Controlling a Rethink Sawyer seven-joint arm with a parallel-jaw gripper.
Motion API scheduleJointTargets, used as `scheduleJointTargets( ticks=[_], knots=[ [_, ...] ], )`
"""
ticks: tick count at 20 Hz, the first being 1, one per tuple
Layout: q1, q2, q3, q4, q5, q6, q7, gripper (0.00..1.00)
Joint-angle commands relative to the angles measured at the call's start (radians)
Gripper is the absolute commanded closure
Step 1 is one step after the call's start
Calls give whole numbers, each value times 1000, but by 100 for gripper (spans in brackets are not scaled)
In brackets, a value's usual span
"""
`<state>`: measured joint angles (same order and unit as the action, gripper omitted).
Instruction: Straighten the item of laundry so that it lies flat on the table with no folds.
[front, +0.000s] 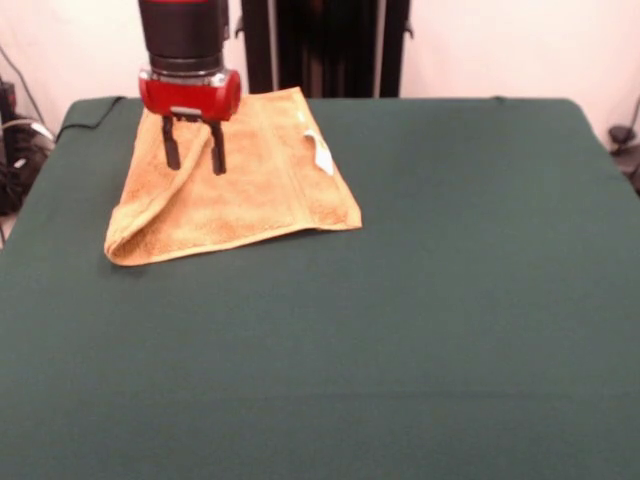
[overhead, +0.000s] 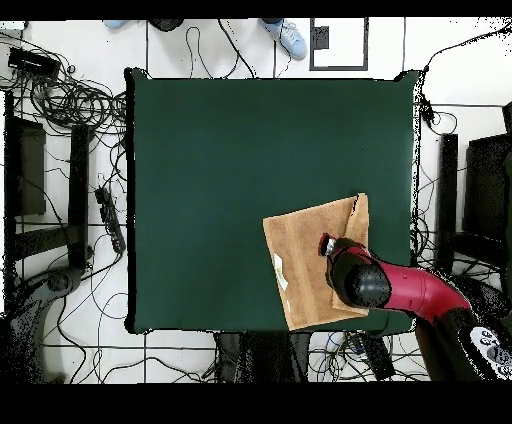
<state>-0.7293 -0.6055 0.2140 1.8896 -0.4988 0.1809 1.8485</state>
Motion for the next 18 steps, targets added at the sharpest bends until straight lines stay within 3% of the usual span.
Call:
scheduleJointTargets(
  ticks=[1,11,18],
  knots=[
    [37,113,141,45,42,-74,124,0],
    [62,140,135,38,62,-107,155,0],
    [39,158,136,-29,14,-88,76,0]
  ],
)
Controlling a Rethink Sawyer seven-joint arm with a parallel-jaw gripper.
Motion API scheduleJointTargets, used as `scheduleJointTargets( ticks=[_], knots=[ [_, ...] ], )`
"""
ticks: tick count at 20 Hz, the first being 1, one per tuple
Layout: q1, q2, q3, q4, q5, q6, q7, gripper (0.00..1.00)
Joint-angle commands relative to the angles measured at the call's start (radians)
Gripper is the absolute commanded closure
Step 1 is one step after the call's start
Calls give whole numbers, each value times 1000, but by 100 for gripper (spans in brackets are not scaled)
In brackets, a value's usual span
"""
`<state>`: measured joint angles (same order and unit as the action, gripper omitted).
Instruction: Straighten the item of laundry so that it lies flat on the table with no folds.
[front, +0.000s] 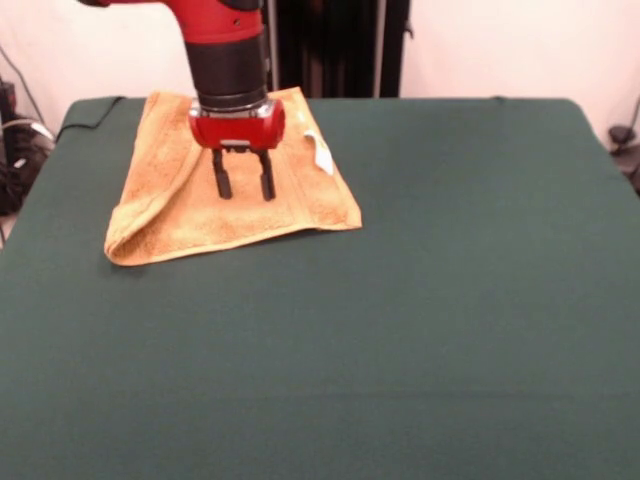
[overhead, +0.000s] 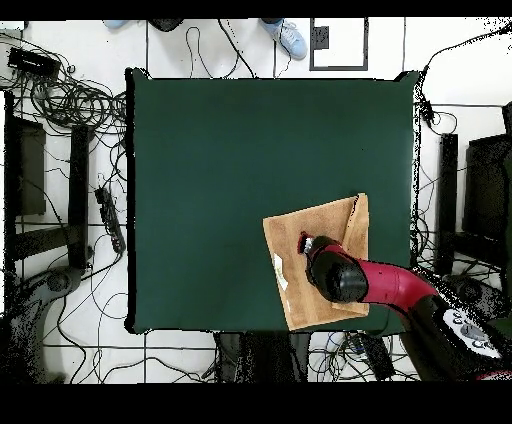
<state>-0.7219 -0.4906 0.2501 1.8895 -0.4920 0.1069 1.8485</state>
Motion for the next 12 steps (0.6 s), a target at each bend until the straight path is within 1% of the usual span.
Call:
scheduleJointTargets(
  ticks=[1,3,8,12],
  knots=[
    [20,49,110,-43,0,-2,56,0],
    [-4,59,129,-72,-16,24,14,0],
    [-26,56,143,-117,-48,52,-39,0],
    [-58,58,172,-151,-71,96,-89,0]
  ],
)
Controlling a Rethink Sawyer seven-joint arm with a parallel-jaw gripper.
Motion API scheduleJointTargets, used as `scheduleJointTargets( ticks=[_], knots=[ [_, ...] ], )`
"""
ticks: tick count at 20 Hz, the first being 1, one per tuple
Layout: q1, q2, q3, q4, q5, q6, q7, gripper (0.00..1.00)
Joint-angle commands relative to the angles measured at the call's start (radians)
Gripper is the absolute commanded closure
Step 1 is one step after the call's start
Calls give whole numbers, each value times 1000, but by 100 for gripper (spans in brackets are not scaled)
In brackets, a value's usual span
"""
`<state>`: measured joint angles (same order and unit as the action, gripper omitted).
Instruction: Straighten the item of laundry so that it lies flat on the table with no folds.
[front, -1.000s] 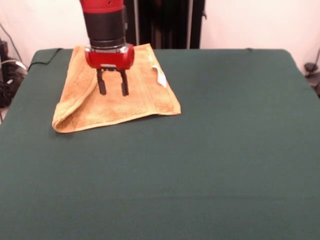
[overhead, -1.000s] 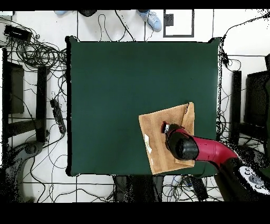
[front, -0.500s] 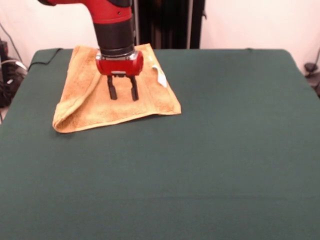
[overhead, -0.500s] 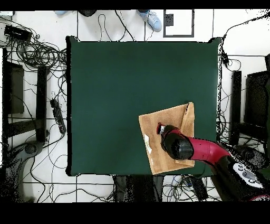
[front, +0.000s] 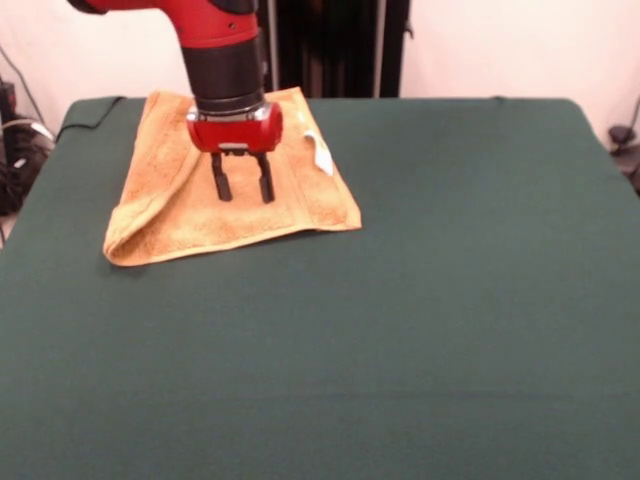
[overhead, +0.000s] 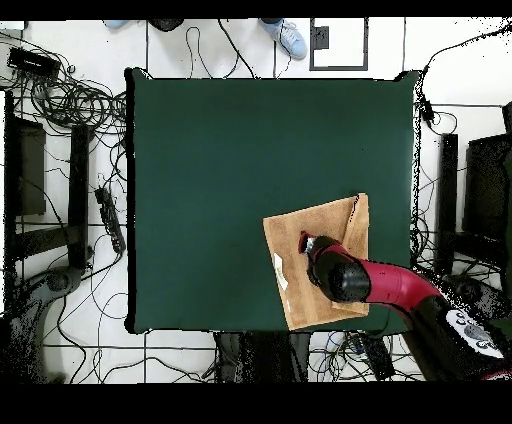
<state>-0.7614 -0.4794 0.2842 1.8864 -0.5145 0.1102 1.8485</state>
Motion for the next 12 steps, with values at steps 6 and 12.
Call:
scheduleJointTargets(
  ticks=[6,12],
  knots=[
    [-56,36,171,-169,-80,142,-126,0],
    [-80,21,199,-180,-107,182,-144,0]
  ],
)
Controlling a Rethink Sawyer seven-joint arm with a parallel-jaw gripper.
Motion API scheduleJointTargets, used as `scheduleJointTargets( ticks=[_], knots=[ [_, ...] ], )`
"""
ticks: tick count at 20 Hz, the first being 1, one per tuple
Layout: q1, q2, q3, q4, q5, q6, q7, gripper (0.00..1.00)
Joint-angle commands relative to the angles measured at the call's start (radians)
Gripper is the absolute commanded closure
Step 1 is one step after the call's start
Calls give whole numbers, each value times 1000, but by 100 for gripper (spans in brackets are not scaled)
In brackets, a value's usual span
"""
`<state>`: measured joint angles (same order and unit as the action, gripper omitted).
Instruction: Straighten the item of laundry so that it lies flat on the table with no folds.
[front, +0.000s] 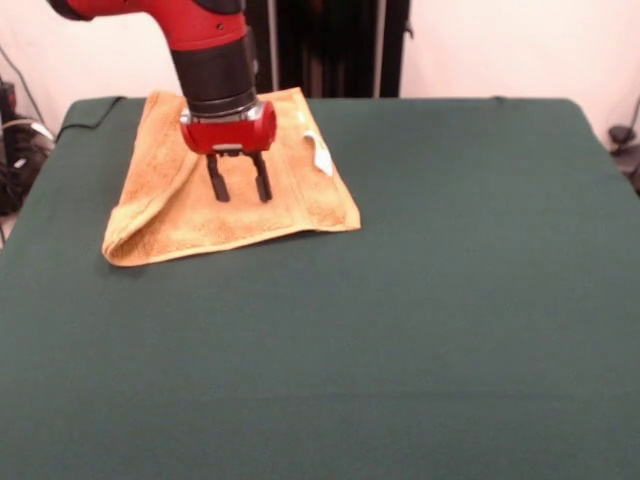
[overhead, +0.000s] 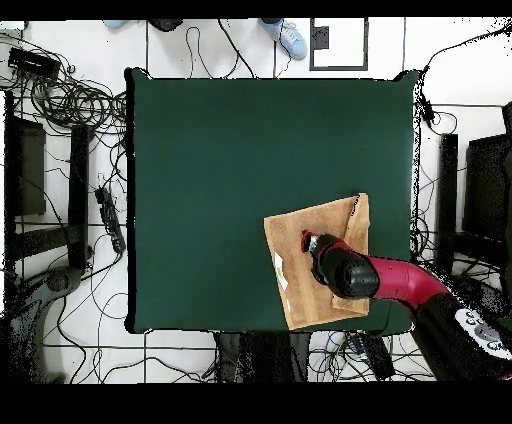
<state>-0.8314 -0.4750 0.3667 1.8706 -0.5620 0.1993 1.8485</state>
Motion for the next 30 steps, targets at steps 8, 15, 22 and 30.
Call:
scheduleJointTargets(
  ticks=[8,15,22,30],
  knots=[
    [-31,-8,143,-179,-91,148,-160,0],
    [-38,-11,149,-180,-100,173,-165,0],
    [-37,-27,148,-168,-91,200,-143,0],
    [-14,49,154,-135,-82,135,-69,0]
  ],
)
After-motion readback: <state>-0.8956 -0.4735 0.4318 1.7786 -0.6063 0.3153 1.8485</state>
